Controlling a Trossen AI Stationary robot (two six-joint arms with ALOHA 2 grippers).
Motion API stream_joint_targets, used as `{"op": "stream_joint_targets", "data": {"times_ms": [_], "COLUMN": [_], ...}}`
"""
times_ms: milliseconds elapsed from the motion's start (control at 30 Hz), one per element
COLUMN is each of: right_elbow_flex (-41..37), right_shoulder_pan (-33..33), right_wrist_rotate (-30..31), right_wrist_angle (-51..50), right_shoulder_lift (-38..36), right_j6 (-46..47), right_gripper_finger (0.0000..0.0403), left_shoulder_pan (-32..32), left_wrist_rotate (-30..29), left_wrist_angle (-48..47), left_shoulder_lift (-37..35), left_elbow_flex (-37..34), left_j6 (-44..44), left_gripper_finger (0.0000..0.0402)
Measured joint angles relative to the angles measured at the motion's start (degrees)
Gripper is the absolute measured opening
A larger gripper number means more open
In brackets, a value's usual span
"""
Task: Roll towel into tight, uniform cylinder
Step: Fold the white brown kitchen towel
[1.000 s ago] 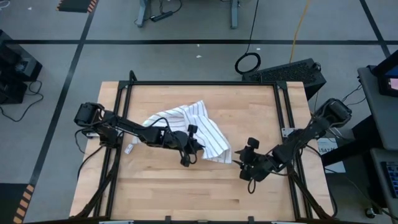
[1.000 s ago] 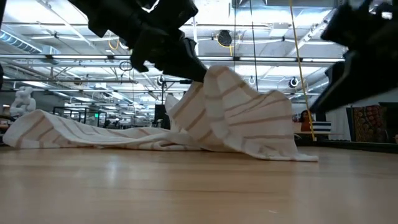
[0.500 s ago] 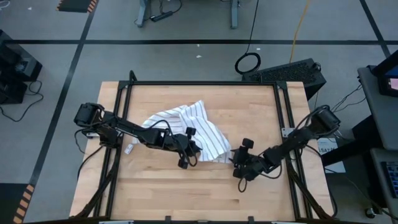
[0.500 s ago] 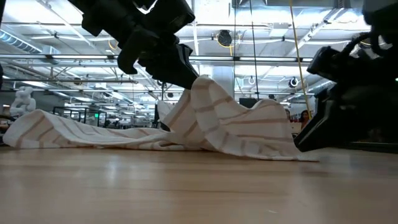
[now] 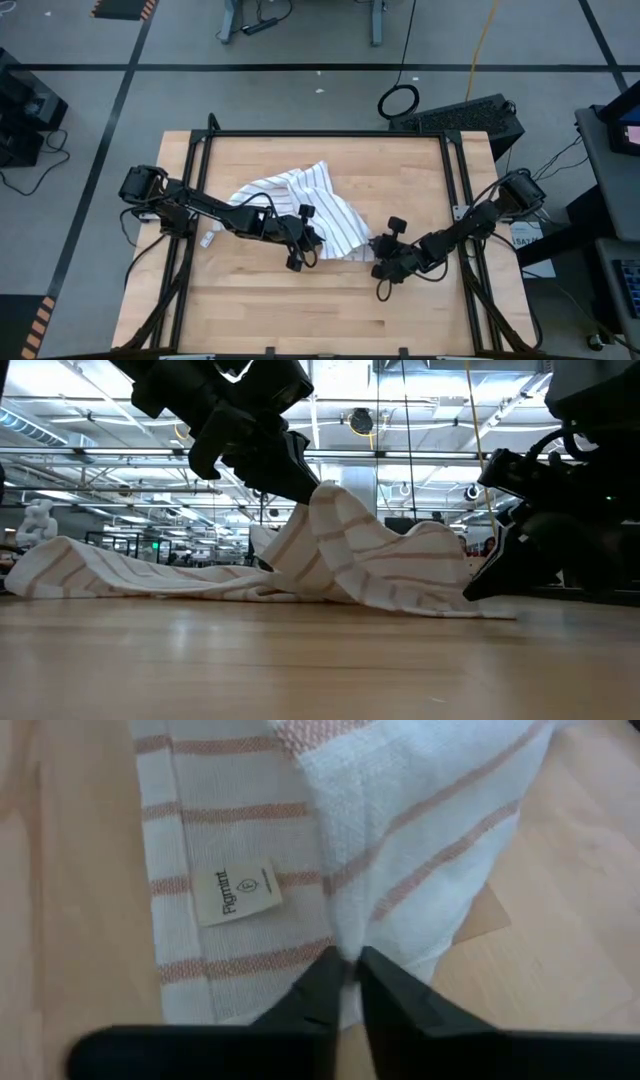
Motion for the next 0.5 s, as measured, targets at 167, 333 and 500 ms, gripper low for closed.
{"op": "stream_joint_targets", "data": {"times_ms": [167,333,500], "right_elbow_flex": [1.01,2.48,4.09], "right_shoulder_pan": [0.41,1.01,1.01], "right_wrist_rotate": [-3.50,-8.04,-13.12], "right_wrist_angle": [-2.47,-6.29,-10.17], "right_shoulder_lift": [-2.15,-5.14,-6.01], "right_j6": [0.25,0.54,1.04], "right_gripper_finger": [0.0011,0.0003,0.0004], "left_shoulder_pan": [0.00,0.00,0.00], "left_wrist_rotate": [0.00,-0.02,-0.36], "left_wrist_angle": [-0.05,-0.36,-0.52], "left_shoulder_lift": [0.00,0.00,0.00], "left_elbow_flex": [0.00,0.00,0.00], "left_j6": [-0.13,-0.29,-3.70], "left_gripper_finger": [0.0013,0.0013,0.0013]}}
